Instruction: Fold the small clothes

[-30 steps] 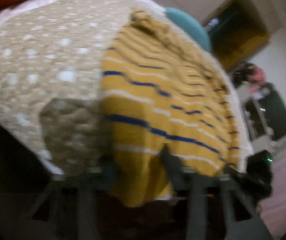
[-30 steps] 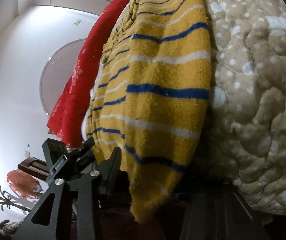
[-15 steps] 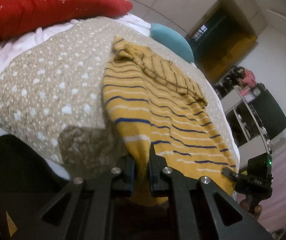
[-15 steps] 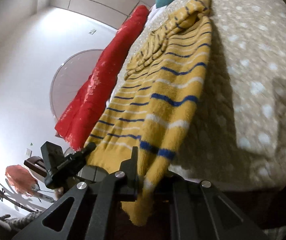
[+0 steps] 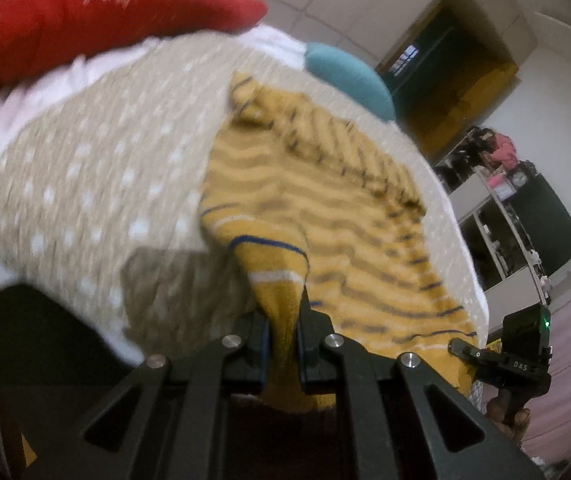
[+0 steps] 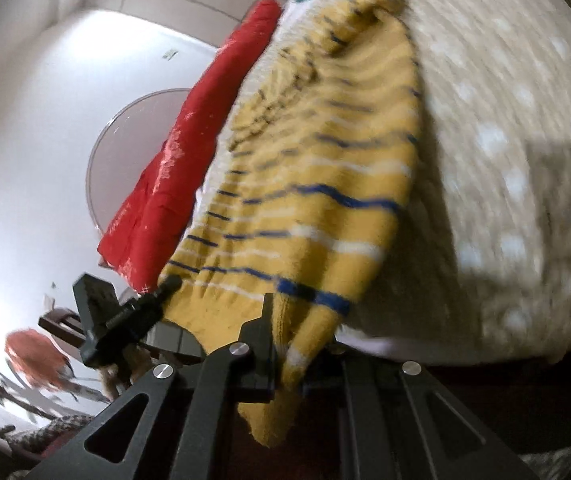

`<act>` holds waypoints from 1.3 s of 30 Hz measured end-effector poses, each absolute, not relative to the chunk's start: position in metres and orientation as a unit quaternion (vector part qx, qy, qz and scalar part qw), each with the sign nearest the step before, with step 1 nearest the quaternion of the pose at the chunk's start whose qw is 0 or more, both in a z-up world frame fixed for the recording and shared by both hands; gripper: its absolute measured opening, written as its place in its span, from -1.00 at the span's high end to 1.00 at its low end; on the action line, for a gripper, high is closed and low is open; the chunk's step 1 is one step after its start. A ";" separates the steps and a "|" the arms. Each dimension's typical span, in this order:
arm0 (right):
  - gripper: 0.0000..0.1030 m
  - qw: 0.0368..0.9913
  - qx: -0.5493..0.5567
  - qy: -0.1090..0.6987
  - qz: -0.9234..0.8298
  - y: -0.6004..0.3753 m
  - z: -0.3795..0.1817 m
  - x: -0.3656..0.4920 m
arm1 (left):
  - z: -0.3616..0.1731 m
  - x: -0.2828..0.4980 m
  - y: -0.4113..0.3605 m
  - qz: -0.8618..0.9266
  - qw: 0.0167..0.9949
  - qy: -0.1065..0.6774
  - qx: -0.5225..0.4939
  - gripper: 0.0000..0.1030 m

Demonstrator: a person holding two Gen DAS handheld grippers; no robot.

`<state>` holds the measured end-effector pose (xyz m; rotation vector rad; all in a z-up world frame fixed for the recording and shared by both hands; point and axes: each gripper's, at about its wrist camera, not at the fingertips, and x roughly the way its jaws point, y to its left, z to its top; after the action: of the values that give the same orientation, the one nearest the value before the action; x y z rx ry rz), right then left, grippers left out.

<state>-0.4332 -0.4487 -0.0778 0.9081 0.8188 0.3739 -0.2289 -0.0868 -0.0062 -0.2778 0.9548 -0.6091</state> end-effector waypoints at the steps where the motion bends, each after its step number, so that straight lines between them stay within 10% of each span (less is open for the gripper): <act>1: 0.82 0.812 0.412 0.375 0.177 -0.450 -0.066 -0.425 | 0.002 -0.223 -0.090 -0.290 0.841 0.440 -0.125 0.81; 22: 0.76 0.853 0.385 0.332 0.118 -0.531 0.007 -0.204 | 0.011 0.027 -0.203 -0.242 0.841 0.478 -0.073 0.80; 26: 0.65 0.817 0.451 0.342 0.108 -0.564 -0.020 -0.157 | -0.003 0.067 -0.207 -0.236 0.822 0.503 -0.128 0.63; 30: -0.10 0.780 0.526 0.329 0.082 -0.597 -0.049 -0.126 | -0.006 0.096 -0.192 -0.242 0.798 0.505 -0.223 0.04; 39: -0.13 0.780 0.539 0.318 0.009 -0.633 -0.062 -0.109 | -0.005 0.092 -0.169 -0.223 0.819 0.494 -0.190 -0.21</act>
<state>-0.1093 -0.6328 -0.0621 1.1638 0.6866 0.0199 0.0916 -0.1691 -0.0049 -0.4047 1.0528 -0.4753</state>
